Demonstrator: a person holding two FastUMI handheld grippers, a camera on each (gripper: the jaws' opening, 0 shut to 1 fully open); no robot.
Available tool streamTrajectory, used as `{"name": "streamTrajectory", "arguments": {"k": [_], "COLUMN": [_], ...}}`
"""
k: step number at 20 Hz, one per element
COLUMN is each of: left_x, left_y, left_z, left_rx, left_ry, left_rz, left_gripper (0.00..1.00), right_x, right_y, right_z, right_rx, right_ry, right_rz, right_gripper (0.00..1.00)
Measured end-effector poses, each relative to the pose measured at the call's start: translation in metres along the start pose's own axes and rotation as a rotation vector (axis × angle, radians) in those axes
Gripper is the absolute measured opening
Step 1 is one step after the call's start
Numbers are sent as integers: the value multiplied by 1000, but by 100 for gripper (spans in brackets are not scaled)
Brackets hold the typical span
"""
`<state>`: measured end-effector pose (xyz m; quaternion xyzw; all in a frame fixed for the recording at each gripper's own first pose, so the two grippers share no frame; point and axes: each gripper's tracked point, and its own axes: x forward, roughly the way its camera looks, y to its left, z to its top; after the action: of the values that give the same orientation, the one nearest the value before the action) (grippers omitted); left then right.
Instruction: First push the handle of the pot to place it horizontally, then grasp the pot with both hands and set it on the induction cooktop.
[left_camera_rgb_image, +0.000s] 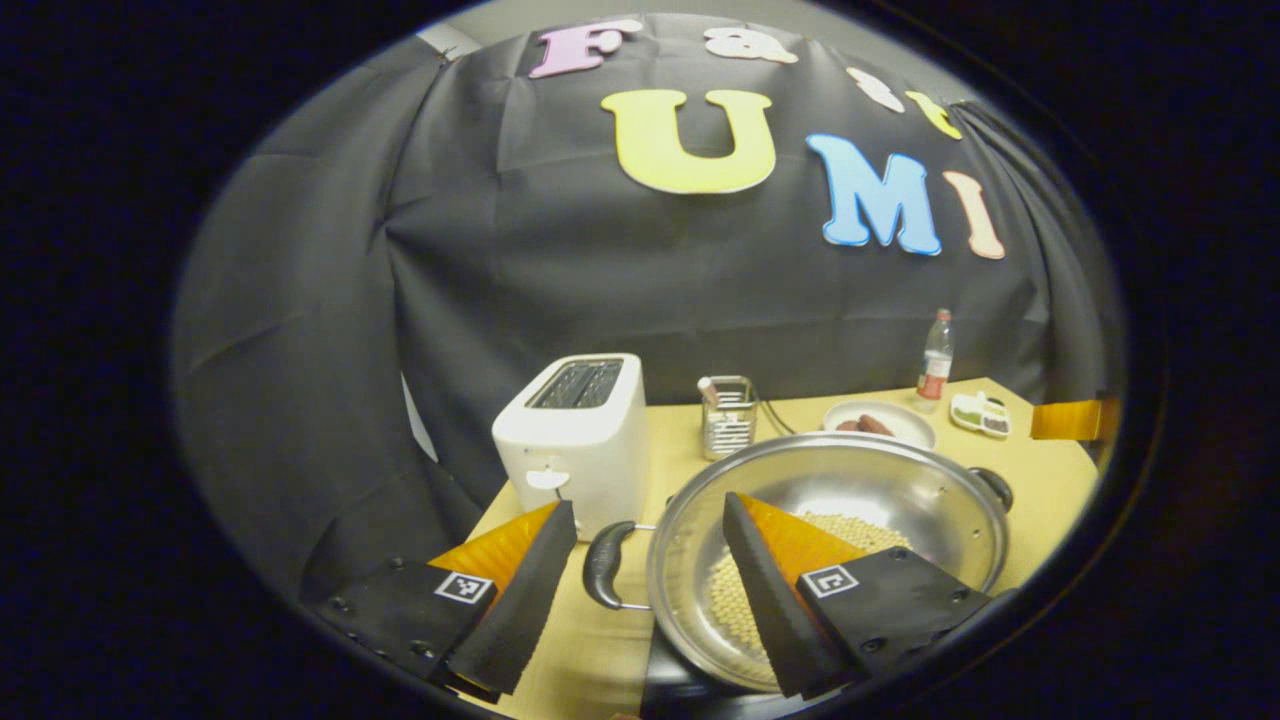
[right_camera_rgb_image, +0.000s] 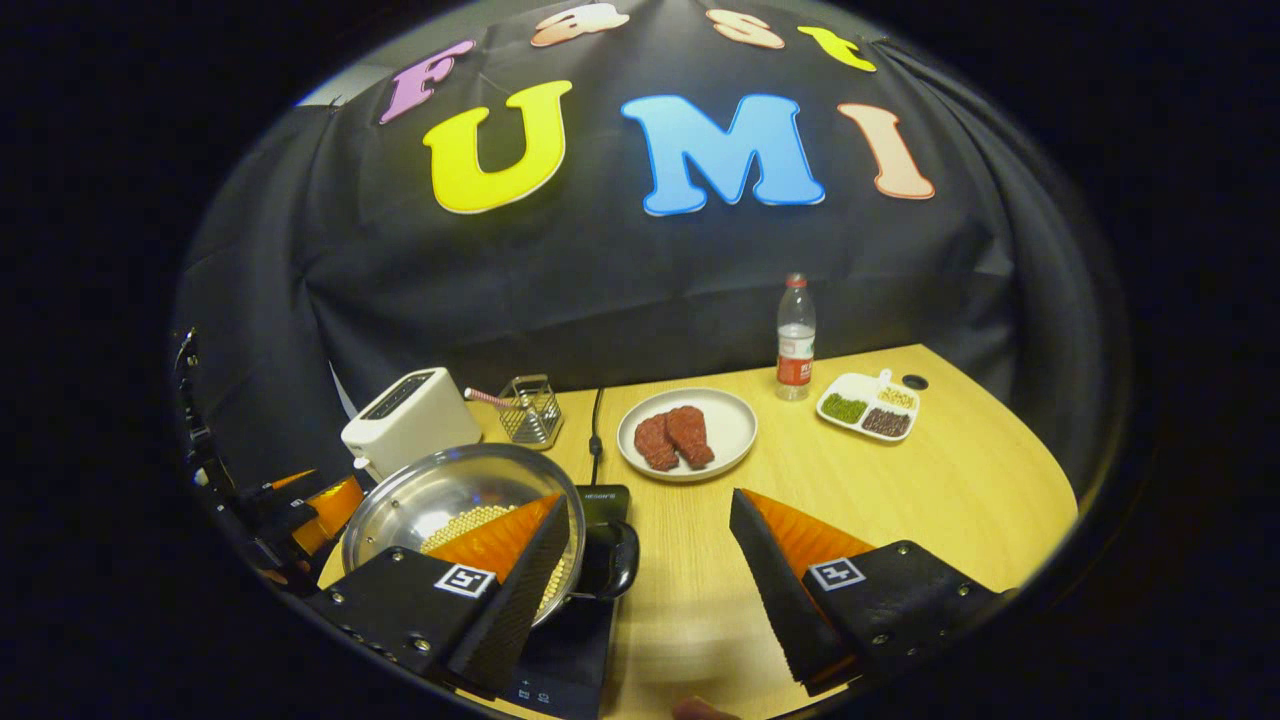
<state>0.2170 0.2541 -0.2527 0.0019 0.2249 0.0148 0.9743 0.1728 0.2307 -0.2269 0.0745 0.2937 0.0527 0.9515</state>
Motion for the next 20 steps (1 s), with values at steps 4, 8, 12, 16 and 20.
{"name": "streamTrajectory", "arguments": {"k": [4, 8, 12, 16, 20], "left_x": [-38, -79, -125, -178, -234], "left_y": [-42, -83, -133, -182, -218], "left_z": [40, 72, 91, 100, 117], "left_rx": [-12, -7, -23, -42, -35], "left_ry": [-90, -154, -203, -225, -290], "left_rz": [-20, -17, -16, -19, -4], "left_gripper": [96, 96, 100, 100, 100], "right_x": [-37, -79, -120, -164, -215], "right_y": [-41, -79, -123, -166, -195], "right_z": [23, 32, 34, 35, 43], "right_rx": [-36, -35, -41, -37, -41], "right_ry": [-87, -138, -170, -207, -267], "right_rz": [-33, -19, -13, -2, 35], "right_gripper": [98, 98, 98, 98, 98]}}
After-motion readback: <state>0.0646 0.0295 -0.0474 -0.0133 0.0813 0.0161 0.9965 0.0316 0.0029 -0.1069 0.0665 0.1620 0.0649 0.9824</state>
